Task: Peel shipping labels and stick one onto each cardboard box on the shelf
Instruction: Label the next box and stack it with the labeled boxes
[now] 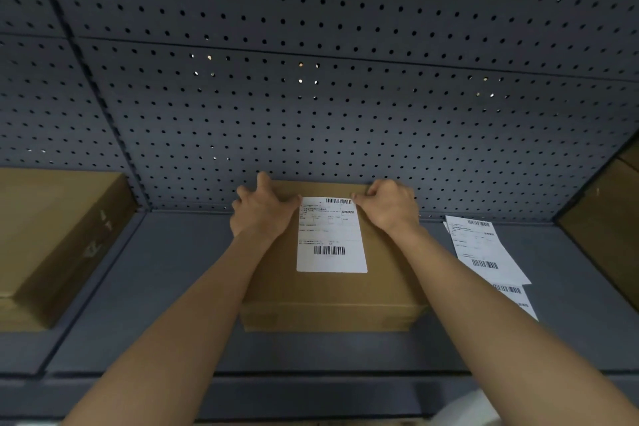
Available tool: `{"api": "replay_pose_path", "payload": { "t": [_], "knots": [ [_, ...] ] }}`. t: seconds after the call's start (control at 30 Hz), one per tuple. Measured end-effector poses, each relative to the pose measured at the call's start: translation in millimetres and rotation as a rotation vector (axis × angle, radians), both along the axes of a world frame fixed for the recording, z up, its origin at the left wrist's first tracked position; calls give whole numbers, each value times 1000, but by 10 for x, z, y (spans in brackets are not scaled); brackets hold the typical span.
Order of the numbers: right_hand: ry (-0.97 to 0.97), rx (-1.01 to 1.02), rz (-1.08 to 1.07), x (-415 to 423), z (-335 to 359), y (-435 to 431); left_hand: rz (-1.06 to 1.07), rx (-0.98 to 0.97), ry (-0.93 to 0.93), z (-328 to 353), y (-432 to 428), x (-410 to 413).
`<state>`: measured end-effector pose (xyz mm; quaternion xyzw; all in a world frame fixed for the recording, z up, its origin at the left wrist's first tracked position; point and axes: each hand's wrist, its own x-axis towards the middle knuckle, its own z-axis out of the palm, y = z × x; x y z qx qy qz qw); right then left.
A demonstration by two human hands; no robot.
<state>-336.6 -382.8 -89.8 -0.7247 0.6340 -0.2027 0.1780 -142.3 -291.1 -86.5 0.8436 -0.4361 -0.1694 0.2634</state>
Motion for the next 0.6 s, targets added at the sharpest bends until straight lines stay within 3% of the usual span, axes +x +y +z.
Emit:
{"api": "replay_pose_path", "payload": {
  "t": [0.17, 0.37, 0.5, 0.6],
  "knots": [
    [-65, -117, 59, -136, -39, 137, 8, 18, 25, 50, 38, 11],
    [-28, -275, 470, -449, 45, 602, -34, -42, 149, -75, 407, 73],
    [153, -351, 843, -644, -9, 924, -8, -42, 431, -183, 630, 86],
    [336, -352, 1029, -708, -75, 1070, -11, -63, 503, -251, 687, 58]
  ]
}}
